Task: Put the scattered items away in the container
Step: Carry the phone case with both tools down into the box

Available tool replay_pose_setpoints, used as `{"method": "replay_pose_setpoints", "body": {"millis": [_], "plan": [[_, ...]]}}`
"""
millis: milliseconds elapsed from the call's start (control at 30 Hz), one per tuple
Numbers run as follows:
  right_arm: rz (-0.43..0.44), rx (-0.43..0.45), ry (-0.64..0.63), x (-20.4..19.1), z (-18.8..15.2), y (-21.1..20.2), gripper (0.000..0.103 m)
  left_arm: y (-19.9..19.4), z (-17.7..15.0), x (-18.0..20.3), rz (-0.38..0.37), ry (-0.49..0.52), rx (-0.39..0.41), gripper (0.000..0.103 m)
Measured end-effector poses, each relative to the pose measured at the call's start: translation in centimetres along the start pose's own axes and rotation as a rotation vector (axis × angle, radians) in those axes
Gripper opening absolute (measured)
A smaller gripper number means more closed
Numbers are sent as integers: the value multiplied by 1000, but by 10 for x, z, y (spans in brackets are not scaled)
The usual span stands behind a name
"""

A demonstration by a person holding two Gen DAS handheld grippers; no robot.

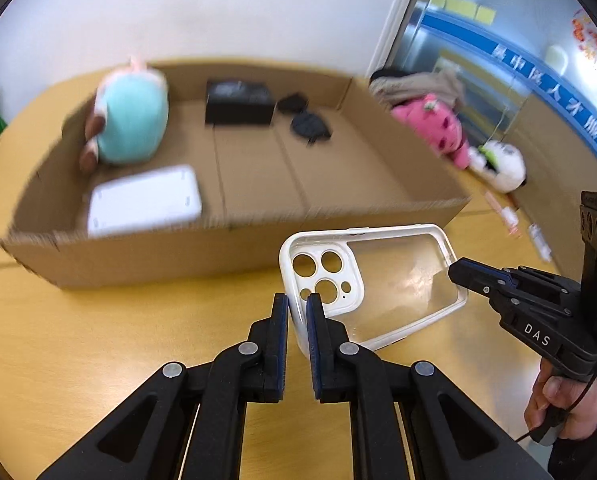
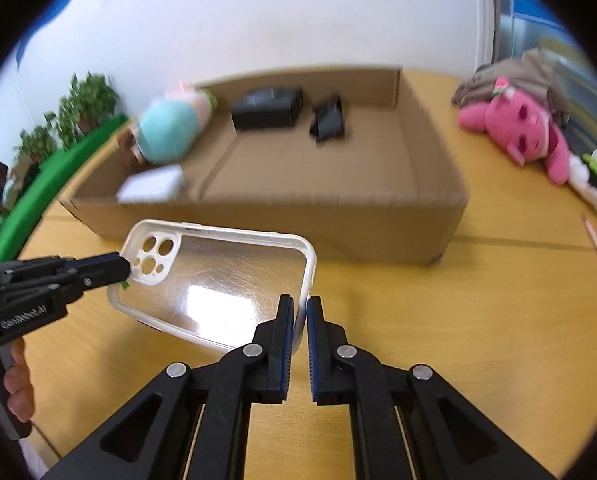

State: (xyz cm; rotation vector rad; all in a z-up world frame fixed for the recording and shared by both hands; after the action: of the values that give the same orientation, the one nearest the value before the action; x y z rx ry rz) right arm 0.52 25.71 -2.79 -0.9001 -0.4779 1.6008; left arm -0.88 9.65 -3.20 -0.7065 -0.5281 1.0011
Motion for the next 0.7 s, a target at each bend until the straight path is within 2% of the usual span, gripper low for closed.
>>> {"method": "replay_pose_setpoints", "body": {"millis": [133,300,567,700], "plan": [[7,49,-14,-5,34,-14,6,-20,37,1,9,24,65,9],[34,43,1,-2,73,-1,6,-24,83,-8,16,60,108,9],[39,35,17,-3,126,25,6,10,130,-40,4,42,68,9],[28,-22,22,-8,142,56,6,38,141,-64,-8,18,4,9]]}}
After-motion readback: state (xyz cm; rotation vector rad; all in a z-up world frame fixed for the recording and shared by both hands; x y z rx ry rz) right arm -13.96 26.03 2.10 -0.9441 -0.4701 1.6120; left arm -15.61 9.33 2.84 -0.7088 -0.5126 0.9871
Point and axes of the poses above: each gripper's, at about its wrist camera, not at the fingertips, and y roughly the way its jaws point, x to its right, z to its top, the point moved 8 cm from there along y, roughly the way its jaws point, and after that the axes turned 15 degrees about y, right-handed, at the moved point
